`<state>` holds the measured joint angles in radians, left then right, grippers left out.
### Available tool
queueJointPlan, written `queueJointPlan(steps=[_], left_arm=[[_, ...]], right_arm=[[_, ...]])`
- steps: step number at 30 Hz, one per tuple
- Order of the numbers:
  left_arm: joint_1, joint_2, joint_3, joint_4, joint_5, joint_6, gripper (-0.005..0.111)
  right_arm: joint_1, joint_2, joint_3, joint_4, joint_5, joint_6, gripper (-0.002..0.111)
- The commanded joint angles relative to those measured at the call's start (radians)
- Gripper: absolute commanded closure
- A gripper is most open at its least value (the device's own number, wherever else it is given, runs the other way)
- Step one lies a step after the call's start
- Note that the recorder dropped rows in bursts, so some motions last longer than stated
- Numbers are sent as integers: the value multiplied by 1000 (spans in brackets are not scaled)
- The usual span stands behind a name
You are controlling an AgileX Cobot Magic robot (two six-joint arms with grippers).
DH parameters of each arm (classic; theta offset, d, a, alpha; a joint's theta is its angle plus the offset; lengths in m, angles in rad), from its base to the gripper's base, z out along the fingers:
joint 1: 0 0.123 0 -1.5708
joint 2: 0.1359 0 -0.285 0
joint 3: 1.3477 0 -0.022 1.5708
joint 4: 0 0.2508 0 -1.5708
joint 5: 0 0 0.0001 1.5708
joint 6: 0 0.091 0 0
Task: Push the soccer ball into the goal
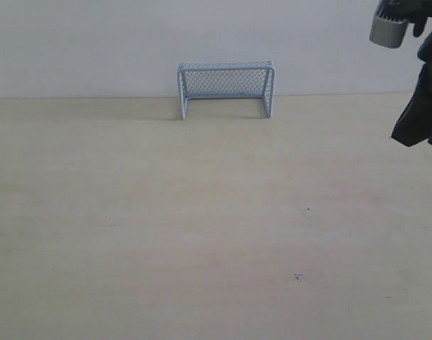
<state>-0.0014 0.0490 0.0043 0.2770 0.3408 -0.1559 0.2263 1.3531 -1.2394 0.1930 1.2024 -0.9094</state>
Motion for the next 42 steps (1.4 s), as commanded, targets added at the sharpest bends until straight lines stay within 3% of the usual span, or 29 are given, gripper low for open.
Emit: queueJointPlan(steps=[1,28,42], left_arm=[[-8,5,-4,0,-3,-9,100],[-8,5,-4,0,-3,-9,100],[-8,5,-4,0,-3,-9,100]], right_arm=[[-7,-49,34,-1,-41,63,108],[-7,-88,43,-13,-56,125,108],[-7,-188,44,-28,-192,412,108]])
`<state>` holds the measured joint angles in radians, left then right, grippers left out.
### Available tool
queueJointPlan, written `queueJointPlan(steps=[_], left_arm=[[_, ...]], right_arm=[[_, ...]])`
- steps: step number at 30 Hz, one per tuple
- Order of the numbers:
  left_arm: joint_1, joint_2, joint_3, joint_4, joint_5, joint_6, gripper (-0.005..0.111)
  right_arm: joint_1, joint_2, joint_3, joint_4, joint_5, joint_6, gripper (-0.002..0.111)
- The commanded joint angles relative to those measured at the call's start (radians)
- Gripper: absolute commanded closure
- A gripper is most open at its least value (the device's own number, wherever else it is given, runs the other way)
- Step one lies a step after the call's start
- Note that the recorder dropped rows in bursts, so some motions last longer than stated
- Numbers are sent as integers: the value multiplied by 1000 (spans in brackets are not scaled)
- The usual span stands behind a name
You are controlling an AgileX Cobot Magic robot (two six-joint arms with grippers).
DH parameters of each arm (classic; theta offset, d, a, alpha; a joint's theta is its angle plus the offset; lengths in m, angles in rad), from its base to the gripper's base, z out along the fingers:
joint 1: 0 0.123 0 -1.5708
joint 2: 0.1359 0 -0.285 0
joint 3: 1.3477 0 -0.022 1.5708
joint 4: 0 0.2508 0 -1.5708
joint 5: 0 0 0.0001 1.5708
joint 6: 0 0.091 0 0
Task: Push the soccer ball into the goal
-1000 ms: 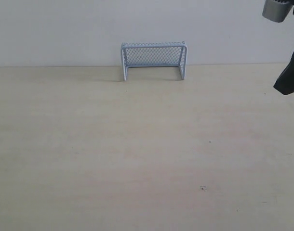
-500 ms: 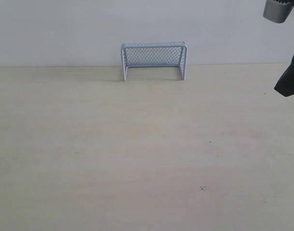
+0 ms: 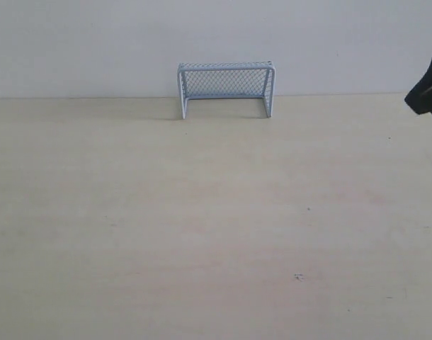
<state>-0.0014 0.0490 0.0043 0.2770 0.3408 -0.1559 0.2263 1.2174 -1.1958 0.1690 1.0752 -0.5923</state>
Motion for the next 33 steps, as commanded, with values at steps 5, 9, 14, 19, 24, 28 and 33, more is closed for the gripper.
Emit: queueJointPlan(steps=[5,9,14,19,24,28,33], left_arm=[[-8,5,-4,0,-3,-9,100],[-8,5,-4,0,-3,-9,100],[-8,5,-4,0,-3,-9,100],[-8,5,-4,0,-3,-9,100],[-8,5,-4,0,-3,-9,100],[-8,5,-4,0,-3,-9,100],[-8,5,-4,0,-3,-9,100]], right_arm=[[-7,-106,0,-4,-96,156,108],[-7,-150,0,-4,-127,240,108],[-7,-207,2,8,-157,259,108],[-7,-292,102,8,-306,281,108],[-7,-395,251,3,-408,281,108],[-7,-462,310,1,-408,281,108],[-7,-531,359,3,-408,319,108]])
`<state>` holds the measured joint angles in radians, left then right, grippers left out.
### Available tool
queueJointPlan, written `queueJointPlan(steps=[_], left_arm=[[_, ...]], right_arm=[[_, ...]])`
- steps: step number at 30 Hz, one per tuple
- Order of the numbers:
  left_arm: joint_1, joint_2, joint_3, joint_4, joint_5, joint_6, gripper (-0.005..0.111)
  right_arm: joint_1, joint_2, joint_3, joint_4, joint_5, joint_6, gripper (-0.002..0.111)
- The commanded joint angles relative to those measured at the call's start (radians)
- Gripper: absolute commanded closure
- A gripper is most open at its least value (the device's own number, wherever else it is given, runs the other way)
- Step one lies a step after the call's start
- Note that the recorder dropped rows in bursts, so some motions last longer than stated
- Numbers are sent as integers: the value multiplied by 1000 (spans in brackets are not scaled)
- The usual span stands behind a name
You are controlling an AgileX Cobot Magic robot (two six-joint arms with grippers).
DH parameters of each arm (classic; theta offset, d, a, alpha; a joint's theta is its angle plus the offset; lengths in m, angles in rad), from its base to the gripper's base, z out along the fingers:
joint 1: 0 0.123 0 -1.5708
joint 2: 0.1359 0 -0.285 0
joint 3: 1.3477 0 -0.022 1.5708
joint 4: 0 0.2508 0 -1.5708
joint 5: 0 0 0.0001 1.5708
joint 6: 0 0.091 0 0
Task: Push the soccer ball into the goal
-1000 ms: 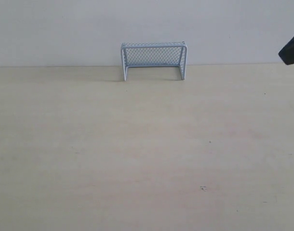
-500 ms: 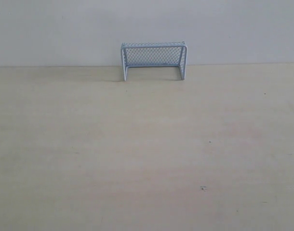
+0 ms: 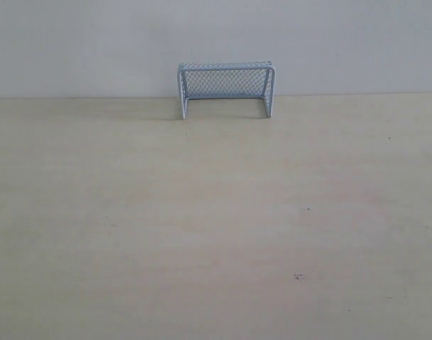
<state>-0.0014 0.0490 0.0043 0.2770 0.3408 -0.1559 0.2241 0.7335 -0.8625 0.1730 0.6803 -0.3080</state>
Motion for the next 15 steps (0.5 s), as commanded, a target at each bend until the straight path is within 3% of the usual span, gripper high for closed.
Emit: queueJointPlan(steps=[1,15], left_arm=[[-8,5,-4,0,-3,-9,100],[-8,5,-4,0,-3,-9,100]], right_arm=[[-5,-58,28,-1,-11,50,108],[-5,-97,111,-6,-128,94,108]])
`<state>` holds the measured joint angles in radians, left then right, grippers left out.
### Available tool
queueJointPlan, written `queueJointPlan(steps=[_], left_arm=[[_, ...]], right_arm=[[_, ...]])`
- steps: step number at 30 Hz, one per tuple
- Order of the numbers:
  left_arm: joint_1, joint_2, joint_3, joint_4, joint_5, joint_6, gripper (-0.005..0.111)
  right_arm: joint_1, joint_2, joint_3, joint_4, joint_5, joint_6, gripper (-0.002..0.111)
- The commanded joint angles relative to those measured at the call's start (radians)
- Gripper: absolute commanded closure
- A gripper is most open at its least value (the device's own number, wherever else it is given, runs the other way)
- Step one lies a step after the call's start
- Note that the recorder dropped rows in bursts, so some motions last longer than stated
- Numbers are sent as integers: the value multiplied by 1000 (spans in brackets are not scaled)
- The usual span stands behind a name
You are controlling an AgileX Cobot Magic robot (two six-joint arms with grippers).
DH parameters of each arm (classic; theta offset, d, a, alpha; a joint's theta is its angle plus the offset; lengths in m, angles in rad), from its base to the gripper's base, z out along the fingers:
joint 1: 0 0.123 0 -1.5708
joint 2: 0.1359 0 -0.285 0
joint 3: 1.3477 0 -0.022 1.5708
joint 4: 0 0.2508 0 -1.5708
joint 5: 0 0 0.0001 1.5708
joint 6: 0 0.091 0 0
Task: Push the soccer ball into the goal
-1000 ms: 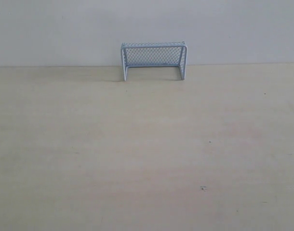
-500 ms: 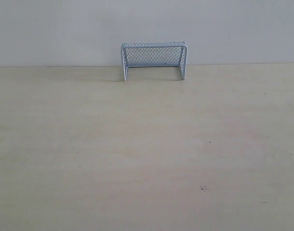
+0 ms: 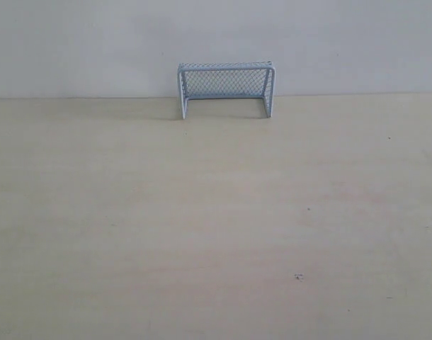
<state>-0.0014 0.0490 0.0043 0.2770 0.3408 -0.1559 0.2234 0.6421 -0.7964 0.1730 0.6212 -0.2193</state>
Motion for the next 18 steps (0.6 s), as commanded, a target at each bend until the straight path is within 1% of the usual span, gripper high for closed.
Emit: queueJointPlan(steps=[1,5,9,18], left_arm=[[-8,5,-4,0,-3,-9,100],[-8,5,-4,0,-3,-9,100],[-8,5,-4,0,-3,-9,100],[-8,5,-4,0,-3,-9,100]], right_arm=[[-4,-5,55,-6,-81,5,108],[-4,-17,99,-8,-144,5,108],[-11,-57,143,-8,-167,5,108],[-135,-156,221,-4,-184,12,108]])
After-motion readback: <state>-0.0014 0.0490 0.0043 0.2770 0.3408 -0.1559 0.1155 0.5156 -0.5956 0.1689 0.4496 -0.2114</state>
